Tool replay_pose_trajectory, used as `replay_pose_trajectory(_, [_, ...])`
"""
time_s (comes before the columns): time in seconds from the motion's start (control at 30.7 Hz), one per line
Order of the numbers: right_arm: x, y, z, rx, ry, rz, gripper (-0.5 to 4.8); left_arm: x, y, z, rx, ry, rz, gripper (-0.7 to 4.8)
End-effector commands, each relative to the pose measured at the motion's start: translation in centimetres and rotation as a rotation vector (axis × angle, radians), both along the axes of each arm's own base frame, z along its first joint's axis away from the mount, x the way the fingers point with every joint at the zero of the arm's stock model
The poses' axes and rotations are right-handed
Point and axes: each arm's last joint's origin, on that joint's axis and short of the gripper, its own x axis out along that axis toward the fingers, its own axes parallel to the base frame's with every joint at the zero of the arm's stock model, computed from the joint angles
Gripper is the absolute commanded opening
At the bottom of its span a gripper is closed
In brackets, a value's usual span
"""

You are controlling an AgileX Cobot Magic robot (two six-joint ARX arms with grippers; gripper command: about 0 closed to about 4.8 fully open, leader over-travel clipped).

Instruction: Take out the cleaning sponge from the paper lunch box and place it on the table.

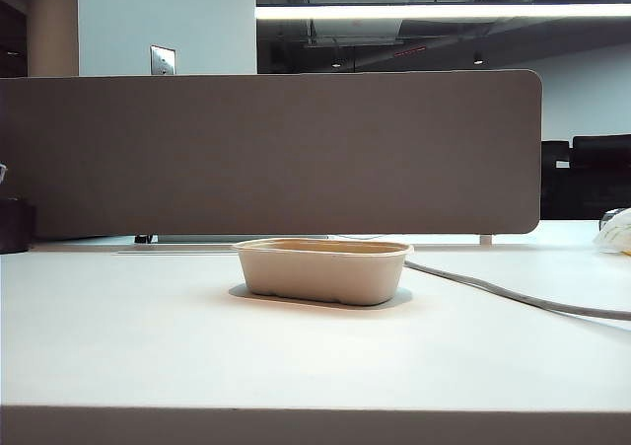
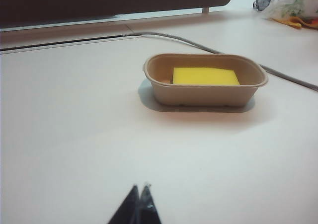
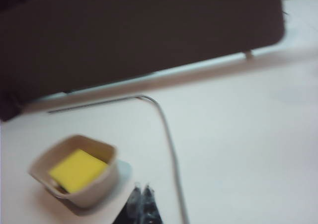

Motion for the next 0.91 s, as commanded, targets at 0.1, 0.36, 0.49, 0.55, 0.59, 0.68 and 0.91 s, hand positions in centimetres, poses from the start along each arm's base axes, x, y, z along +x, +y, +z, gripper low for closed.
replay_pose_trajectory(0.1, [-0.9, 0.1, 2.5, -0.036, 0.017, 0.052, -0.09, 0.0, 0.0, 0.1, -0.002, -0.006, -0.001, -0.05])
replay_pose_trajectory(0.36, [0.4, 0.4, 7.9, -0.018, -0.017, 0.131, -0.09, 0.2, -0.1, -0.2, 0.015, 0.029, -0.001, -0.05])
replay_pose_trajectory(0.49, [3.8, 1.0, 10.3, -0.120, 0.083, 0.276, -0.09, 0.2, -0.1, -0.3, 0.018, 0.034, -0.001, -0.05])
replay_pose_trajectory(0.55, [6.5, 1.8, 11.3, -0.150, 0.167, 0.383, -0.09, 0.2, -0.1, -0.3, 0.018, 0.034, -0.001, -0.05])
replay_pose_trajectory(0.59, [7.8, 2.3, 11.6, -0.173, 0.199, 0.423, -0.08, 0.2, -0.1, -0.3, 0.018, 0.034, -0.001, -0.05])
replay_pose_trajectory(0.68, [12.2, 4.5, 12.4, -0.277, 0.271, 0.527, 0.82, 0.2, -0.1, -0.3, 0.018, 0.034, -0.002, -0.05])
replay_pose_trajectory(0.91, [21.0, 10.3, 11.9, -0.453, 0.477, 0.739, 3.33, 0.2, -0.1, -0.3, 0.018, 0.034, -0.002, -0.05])
